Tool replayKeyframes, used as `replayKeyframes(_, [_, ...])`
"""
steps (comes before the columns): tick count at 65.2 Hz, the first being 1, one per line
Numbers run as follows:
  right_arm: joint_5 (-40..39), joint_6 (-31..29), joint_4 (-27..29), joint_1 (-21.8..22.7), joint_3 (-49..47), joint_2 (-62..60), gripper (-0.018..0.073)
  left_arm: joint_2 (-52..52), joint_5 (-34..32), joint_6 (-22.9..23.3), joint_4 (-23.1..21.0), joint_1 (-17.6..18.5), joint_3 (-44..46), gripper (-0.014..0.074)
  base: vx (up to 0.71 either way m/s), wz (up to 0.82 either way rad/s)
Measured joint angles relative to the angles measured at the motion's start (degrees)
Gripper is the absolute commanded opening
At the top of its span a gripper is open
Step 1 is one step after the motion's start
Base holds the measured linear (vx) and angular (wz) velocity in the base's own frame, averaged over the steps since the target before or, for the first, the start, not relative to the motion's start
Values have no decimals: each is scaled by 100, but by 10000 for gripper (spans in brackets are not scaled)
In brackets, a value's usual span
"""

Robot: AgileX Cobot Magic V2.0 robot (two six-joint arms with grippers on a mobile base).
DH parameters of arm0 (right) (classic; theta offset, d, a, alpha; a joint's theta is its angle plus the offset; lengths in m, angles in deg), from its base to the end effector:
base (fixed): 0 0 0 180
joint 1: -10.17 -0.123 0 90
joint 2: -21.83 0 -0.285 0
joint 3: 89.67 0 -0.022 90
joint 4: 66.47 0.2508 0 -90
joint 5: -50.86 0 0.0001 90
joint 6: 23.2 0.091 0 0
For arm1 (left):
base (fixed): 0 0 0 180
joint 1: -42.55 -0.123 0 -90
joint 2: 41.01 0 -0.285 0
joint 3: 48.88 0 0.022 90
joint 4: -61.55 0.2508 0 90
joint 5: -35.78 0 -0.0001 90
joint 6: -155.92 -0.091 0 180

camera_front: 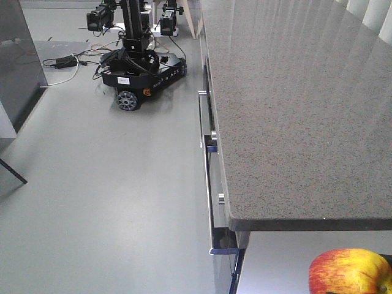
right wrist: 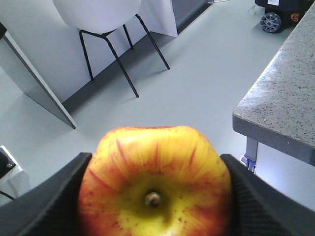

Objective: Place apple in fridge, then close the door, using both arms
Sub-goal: 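Drive the base away from the counter holding the apple in the right gripper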

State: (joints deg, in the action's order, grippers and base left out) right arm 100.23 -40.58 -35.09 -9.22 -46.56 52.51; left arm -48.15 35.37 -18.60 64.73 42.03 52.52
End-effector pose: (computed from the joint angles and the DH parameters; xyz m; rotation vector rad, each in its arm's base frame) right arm 0.0474 0.0548 0.3194 -0.5253 2.0281 0.6722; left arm 0.0564 0.0005 0.2063 -0.0363 1.4889 -0.0254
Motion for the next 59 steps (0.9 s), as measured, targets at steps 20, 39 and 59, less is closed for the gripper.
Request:
replayKeyframes(20, [0, 5, 0, 0, 0, 0, 336, 0, 0, 0, 0, 0, 0, -6, 1, 6])
replayKeyframes(39, [0, 5, 0, 0, 0, 0, 336, 0, 0, 0, 0, 0, 0, -6, 2, 23])
replayKeyframes(59, [0, 5, 0, 0, 0, 0, 336, 0, 0, 0, 0, 0, 0, -6, 2, 48])
